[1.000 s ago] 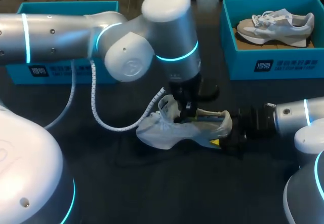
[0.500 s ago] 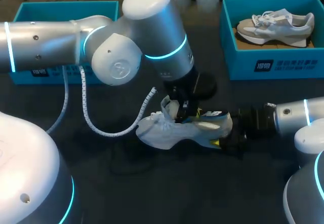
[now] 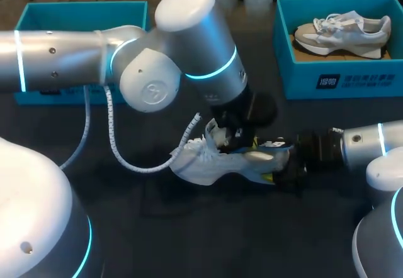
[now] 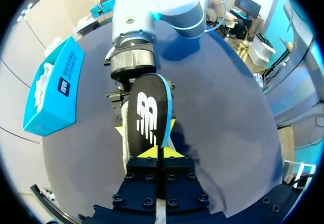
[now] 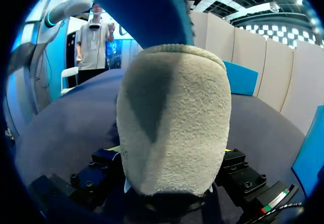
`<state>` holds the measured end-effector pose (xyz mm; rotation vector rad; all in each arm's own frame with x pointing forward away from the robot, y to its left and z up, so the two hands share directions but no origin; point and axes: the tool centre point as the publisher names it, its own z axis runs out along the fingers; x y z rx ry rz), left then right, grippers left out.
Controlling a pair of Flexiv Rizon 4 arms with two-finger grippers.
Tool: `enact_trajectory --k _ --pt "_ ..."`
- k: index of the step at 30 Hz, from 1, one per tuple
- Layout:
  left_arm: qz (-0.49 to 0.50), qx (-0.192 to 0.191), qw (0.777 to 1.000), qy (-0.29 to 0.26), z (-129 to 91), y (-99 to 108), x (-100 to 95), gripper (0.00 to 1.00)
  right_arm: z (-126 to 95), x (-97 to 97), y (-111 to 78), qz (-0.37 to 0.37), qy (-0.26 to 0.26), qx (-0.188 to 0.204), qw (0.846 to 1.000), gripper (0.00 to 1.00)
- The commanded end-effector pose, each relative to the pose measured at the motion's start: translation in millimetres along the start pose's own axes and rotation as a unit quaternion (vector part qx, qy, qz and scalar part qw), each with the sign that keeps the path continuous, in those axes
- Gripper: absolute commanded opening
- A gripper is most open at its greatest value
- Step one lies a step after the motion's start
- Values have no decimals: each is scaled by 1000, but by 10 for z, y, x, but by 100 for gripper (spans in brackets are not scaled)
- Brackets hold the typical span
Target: Take the shoe out of the shoebox, open the shoe tongue, remove and reinsert the insole, then place the shoe into the shoebox
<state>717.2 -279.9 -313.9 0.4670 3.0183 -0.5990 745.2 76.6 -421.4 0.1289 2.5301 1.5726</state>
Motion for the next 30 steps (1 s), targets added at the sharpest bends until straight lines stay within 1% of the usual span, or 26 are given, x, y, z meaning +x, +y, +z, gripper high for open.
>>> enact_trajectory --k 1,3,4,5,7,13,16,20,24,30 --pt "12 3 1000 -21 42 12 64 15 34 -10 -6 0 0 4 1000 0" --pt "14 6 1000 -23 42 11 64 19 34 -10 -6 0 0 4 1000 0" --pt "16 10 999 -28 40 10 65 27 34 -10 -6 0 0 4 1000 0" --pt "16 10 999 -29 39 10 64 31 34 -10 -6 0 0 4 1000 0" --pt "19 16 999 -34 40 7 62 33 34 -10 -6 0 0 4 1000 0" --pt "23 30 997 -71 40 -22 66 35 34 -10 -6 0 0 4 1000 0" --pt "21 27 997 -67 56 -45 40 40 34 -10 -6 0 0 4 1000 0" --pt "25 27 996 -79 69 -58 48 38 34 -10 -6 0 0 4 1000 0" --pt "25 23 996 -80 131 -71 30 42 34 -10 -6 0 0 4 1000 0" --pt "22 21 995 -96 218 -71 -2 41 34 -10 -6 0 0 4 1000 0"
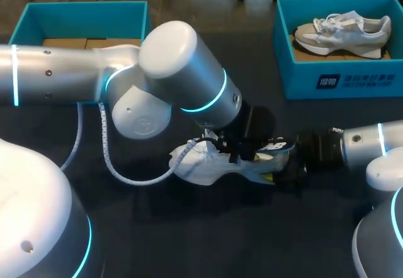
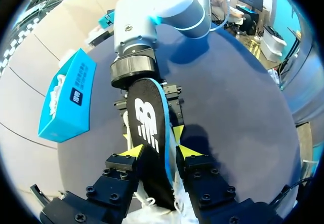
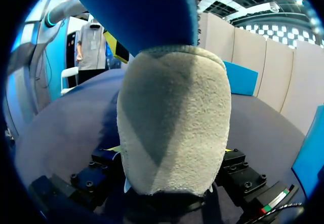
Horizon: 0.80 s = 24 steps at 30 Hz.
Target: Take the shoe out of the shoebox, open the shoe tongue, remove and reinsert the insole, then place the shoe into the shoebox
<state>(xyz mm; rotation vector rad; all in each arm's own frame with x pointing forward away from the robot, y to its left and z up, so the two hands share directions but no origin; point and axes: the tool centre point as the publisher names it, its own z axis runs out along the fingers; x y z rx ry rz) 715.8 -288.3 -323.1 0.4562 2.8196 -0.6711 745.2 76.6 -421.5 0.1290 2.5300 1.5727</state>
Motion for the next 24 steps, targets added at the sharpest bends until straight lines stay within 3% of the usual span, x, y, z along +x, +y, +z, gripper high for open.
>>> enact_trajectory --k 1,24 --pt "-1 -2 1000 -6 108 -22 16 41 34 -10 -6 0 0 4 1000 0" --pt "-3 -4 992 -122 204 32 -7 45 34 -10 -6 0 0 4 1000 0"
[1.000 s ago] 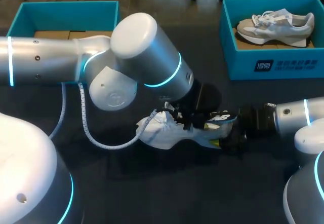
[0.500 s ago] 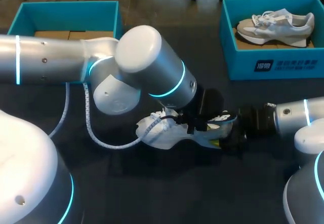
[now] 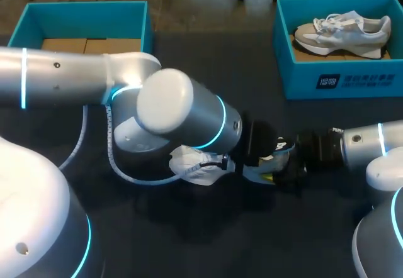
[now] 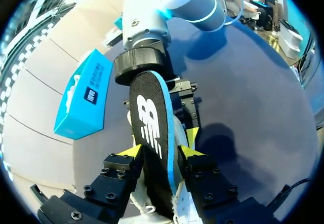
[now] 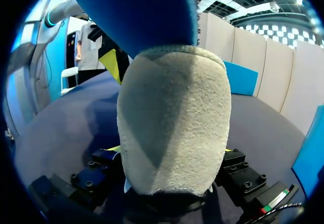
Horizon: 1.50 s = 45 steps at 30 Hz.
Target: Take the shoe out of the shoebox, open the shoe tongue, remove and reinsert the insole, then place the shoe into the shoebox
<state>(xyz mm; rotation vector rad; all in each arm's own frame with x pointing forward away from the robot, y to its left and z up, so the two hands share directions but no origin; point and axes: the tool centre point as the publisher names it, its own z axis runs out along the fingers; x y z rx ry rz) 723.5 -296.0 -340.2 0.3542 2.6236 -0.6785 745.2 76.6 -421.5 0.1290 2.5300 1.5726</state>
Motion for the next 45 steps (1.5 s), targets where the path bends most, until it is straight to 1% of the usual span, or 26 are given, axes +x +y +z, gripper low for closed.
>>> enact_trajectory --k 1,8,9,10,12,14,20,28,32,37,40,44,45 --pt "2 -8 1000 -23 8 3 40 45 34 -10 -6 0 0 4 1000 0" --pt "-4 -5 1000 -22 51 -1 20 44 34 -10 -6 0 0 4 1000 0" --pt "-3 -6 1000 -23 58 -1 17 42 34 -10 -6 0 0 4 1000 0" --pt "-3 -5 1000 -22 65 1 13 38 34 -10 -6 0 0 4 1000 0" --pt "-2 -7 1000 -24 83 8 -1 15 34 -10 -6 0 0 4 1000 0" --pt "-3 -7 1000 -24 95 17 -17 0 34 -10 -6 0 0 4 1000 0" --pt "1 -6 1000 -27 80 14 -39 0 34 -10 -6 0 0 4 1000 0" --pt "13 23 999 -30 -230 -98 -86 0 34 -10 -6 0 0 4 1000 0" --pt "8 37 999 -32 -390 -202 -166 0 34 -10 -6 0 0 4 1000 0" --pt "11 59 997 -44 -554 -385 -254 0 34 -10 -6 0 0 4 1000 0" --pt "6 70 997 -29 -622 -516 -332 0 34 -10 -6 0 0 4 1000 0" --pt "6 76 997 26 -681 -661 -369 0 34 -10 -6 0 0 4 1000 0" --pt "6 75 997 26 -701 -692 -370 0 34 -10 -6 0 0 4 1000 0"
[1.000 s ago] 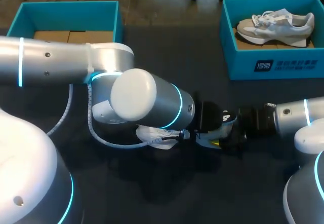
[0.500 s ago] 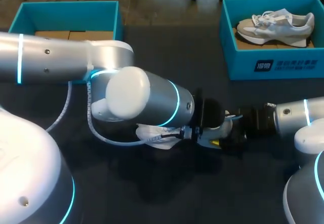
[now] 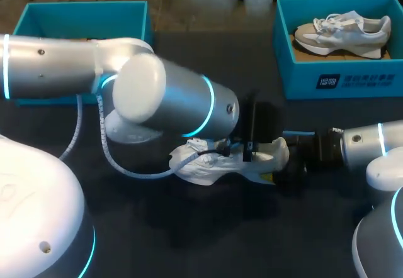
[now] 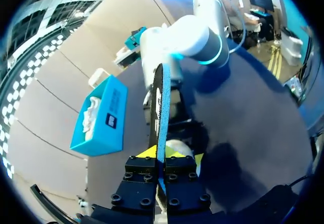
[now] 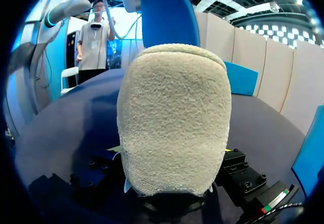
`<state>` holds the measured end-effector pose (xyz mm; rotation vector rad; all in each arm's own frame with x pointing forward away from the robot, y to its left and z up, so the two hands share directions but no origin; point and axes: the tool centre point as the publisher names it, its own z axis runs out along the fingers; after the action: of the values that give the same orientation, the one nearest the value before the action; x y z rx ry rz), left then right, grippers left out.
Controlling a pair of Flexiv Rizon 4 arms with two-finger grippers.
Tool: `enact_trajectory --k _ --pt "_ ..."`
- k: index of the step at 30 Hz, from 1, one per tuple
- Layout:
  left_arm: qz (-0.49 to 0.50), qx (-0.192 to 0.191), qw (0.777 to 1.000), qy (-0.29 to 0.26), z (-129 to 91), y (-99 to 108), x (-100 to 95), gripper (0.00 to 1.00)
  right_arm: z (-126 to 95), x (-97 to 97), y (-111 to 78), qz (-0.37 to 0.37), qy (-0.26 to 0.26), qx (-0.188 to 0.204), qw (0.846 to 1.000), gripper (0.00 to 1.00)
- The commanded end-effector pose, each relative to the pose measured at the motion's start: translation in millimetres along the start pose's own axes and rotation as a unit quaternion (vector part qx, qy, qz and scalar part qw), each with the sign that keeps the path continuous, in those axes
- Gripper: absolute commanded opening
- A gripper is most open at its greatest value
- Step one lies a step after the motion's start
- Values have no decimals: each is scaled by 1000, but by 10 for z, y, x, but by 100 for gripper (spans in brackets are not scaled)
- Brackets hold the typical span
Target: Take the shoe out of the shoebox, open the shoe tongue, remove and reinsert the insole, then place the shoe into the shoebox
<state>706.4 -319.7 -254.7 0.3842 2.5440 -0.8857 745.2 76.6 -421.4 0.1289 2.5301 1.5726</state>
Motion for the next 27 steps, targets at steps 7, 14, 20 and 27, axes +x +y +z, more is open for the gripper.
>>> enact_trajectory --k 7,14,20,27 --pt "0 4 998 64 -219 -285 -172 0 34 -10 -6 0 0 4 1000 0" --pt "-17 10 996 81 -403 -425 -290 0 34 -10 -6 0 0 4 1000 0" --pt "-41 31 994 95 -674 -588 -377 0 34 -10 -6 0 0 4 1000 0" --pt "-68 90 986 122 -1024 -801 -436 0 34 -10 -6 0 0 4 1000 0"
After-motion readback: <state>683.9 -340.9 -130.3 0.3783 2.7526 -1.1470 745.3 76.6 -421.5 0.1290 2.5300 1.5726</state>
